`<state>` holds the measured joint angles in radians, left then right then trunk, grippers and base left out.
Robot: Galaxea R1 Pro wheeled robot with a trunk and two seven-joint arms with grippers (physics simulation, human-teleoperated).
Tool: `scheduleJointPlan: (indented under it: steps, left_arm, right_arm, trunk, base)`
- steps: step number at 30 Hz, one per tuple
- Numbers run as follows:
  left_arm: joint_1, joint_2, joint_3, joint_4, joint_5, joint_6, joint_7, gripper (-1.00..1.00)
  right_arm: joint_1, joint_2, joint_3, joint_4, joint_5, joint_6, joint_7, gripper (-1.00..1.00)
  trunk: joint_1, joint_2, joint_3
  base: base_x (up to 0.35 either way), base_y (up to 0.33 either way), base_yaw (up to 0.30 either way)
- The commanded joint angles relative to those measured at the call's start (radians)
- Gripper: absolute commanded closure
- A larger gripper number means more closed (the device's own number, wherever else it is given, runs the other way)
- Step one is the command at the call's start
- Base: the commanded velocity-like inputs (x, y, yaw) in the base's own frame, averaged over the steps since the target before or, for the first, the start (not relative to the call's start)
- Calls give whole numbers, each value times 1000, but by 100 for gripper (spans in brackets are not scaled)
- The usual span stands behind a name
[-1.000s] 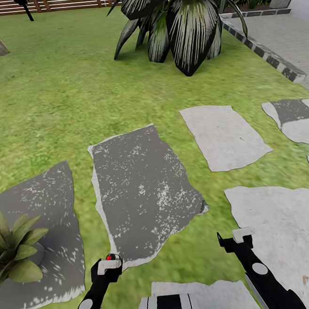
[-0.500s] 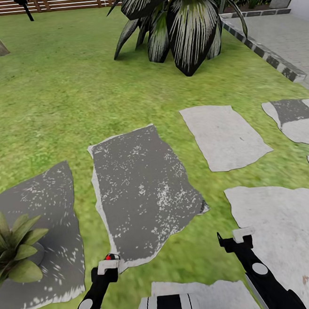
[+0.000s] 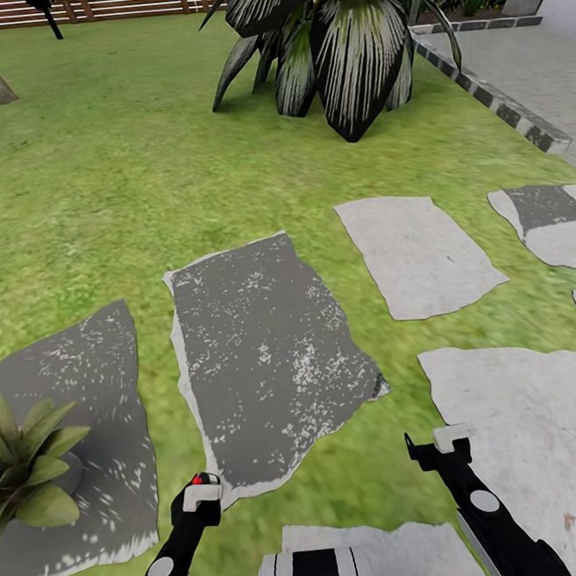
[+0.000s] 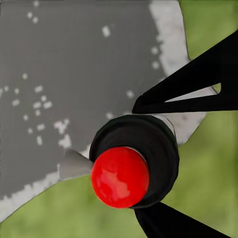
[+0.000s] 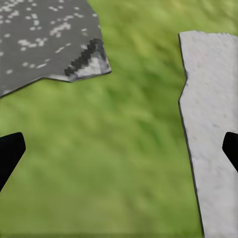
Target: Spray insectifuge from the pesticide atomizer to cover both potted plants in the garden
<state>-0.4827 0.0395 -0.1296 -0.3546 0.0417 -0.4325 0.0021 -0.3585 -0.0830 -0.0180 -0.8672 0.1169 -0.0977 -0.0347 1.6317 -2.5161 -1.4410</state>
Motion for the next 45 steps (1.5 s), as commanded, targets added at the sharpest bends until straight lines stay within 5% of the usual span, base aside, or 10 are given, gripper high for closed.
scheduleJointPlan:
  steps: [1,45]
  left_arm:
    - [0,1,-5,0,4,-3,1,100]
    - [-2,-12,-5,2,5,0,-1,100]
  right_arm:
    - [0,0,0,0,10,-2,-4,-100]
    - [0,0,-2,0,12,-2,-6,-100]
  trunk:
    - [-1,0,3]
    - [-20,10,173]
  base:
    - [0,0,0]
    - [0,0,0]
